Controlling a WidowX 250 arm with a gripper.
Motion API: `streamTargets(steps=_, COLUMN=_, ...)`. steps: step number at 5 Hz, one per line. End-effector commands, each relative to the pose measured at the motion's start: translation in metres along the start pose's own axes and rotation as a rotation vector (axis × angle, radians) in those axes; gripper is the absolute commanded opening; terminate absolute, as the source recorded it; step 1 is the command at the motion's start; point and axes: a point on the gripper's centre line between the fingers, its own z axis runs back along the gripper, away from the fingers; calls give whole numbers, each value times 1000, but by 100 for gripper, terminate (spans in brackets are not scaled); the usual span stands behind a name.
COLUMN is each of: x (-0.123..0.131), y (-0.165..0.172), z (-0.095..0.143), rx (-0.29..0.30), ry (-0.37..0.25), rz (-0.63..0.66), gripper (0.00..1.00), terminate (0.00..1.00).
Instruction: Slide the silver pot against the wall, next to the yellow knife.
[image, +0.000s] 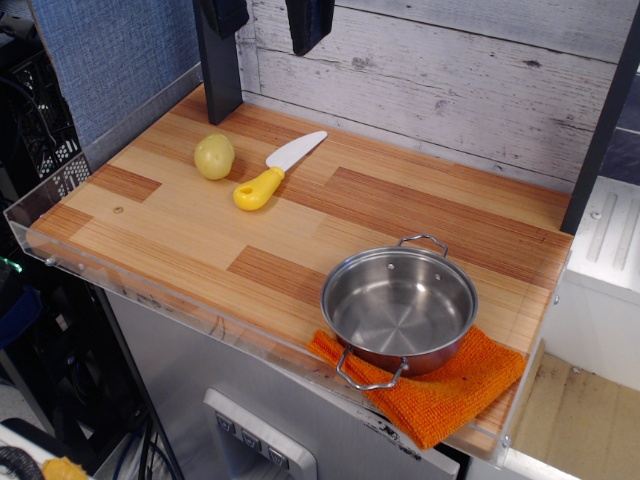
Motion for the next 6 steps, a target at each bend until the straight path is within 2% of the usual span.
streamTargets(steps=1, x=0, y=0, z=0, rx=0, ry=0, rz=0, gripper=100, terminate=0)
streamTargets(steps=2, x=-15, y=-21, z=-10, rx=-4, ry=14, rz=-5, gripper=100, terminate=0)
streamTargets(steps=3, x=-22, y=-36, z=-12, rx=-5, ry=3, rz=-16, gripper=100, terminate=0)
streamTargets(steps=4, x=-35, y=-62, z=-37, rx=-24, ry=46, rz=-49, gripper=100, terminate=0)
streamTargets(steps=5, x=-48, y=-68, z=-81, rx=-24, ry=120, rz=-24, gripper=100, terminate=0)
streamTargets(steps=6, x=-47, y=-67, z=-109, rx=12, ry=156, rz=26, gripper=100, terminate=0)
